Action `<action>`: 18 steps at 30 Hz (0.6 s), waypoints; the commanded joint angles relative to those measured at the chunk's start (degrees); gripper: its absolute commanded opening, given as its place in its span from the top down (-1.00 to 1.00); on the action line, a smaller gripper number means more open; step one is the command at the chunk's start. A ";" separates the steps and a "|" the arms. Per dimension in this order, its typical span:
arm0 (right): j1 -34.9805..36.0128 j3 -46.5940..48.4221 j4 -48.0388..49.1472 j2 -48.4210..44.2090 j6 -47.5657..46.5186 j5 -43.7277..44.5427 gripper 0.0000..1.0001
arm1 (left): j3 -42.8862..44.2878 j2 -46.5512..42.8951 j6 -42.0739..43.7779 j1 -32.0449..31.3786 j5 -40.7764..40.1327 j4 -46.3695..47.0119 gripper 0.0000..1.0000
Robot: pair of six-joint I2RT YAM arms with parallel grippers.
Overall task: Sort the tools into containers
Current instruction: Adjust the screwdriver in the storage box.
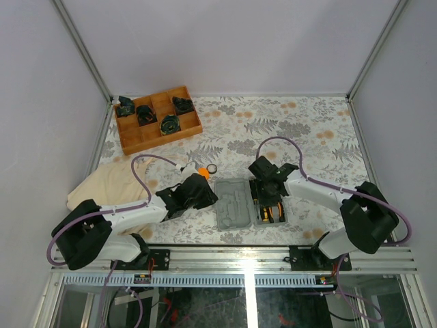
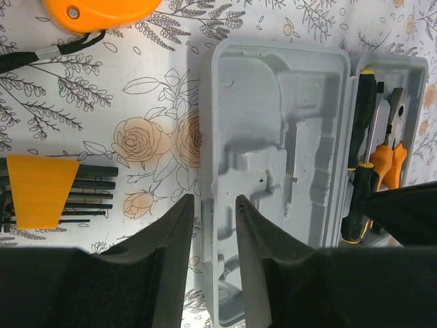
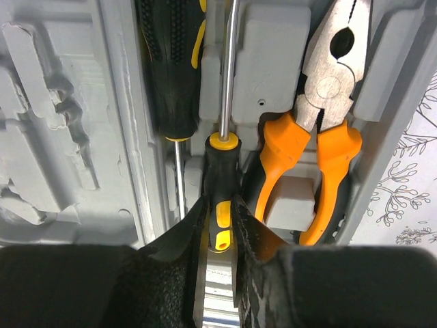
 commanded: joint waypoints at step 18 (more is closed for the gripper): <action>0.96 -2.28 4.08 20.06 -3.49 -6.84 0.99 | 0.80 -0.06 2.69 -0.50 0.07 2.14 1.00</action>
